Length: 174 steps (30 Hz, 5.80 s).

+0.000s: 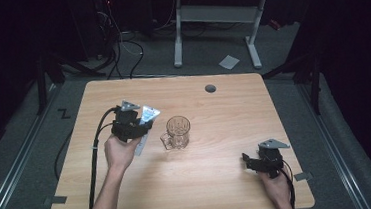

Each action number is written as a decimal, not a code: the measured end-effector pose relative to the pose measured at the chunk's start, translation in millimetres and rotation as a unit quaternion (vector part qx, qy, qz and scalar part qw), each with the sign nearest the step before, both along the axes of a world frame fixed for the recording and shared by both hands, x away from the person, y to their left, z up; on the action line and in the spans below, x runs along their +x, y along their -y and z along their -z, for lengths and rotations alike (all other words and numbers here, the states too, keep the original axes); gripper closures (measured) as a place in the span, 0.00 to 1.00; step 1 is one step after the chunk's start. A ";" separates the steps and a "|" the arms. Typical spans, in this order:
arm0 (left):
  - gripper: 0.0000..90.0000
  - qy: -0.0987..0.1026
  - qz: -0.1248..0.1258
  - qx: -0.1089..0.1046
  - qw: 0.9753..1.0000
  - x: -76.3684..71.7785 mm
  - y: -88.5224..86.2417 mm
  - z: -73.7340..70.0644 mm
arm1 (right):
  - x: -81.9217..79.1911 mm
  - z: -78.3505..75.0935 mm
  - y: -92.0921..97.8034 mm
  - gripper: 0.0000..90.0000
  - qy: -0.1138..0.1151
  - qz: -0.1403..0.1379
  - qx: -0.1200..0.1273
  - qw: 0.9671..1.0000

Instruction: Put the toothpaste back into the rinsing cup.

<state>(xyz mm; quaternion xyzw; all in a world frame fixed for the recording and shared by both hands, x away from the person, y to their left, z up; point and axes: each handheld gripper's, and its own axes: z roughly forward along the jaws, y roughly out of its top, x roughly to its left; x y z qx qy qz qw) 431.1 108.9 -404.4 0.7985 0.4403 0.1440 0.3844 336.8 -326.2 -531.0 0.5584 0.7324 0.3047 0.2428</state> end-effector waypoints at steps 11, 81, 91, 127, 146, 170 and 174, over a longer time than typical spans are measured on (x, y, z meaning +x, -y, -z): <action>0.73 0.011 0.010 -0.020 1.000 0.2 3.6 -17.5 | 0.0 0.0 -0.1 0.27 0.000 0.001 0.000 1.000; 0.72 0.055 0.066 -0.056 0.995 32.8 92.3 -34.4 | -0.2 0.0 0.2 0.27 0.000 0.000 0.000 1.000; 0.72 0.062 0.065 -0.047 0.995 36.5 96.8 -27.3 | -0.3 0.0 0.2 0.27 0.000 0.001 0.000 1.000; 0.71 0.059 0.061 -0.049 0.995 34.6 97.4 0.1 | -0.2 0.0 0.2 0.27 0.001 0.000 0.000 1.000; 0.71 0.061 0.063 -0.047 0.995 27.6 93.4 6.0 | -0.2 0.0 0.1 0.27 0.001 0.000 0.000 1.000; 0.71 0.052 0.069 -0.038 0.996 26.4 95.6 18.4 | 0.4 0.0 -0.1 0.27 0.000 0.000 0.000 1.000; 0.71 0.049 0.069 -0.038 0.996 25.9 95.8 21.4 | 0.4 0.0 0.0 0.27 0.000 0.000 -0.001 1.000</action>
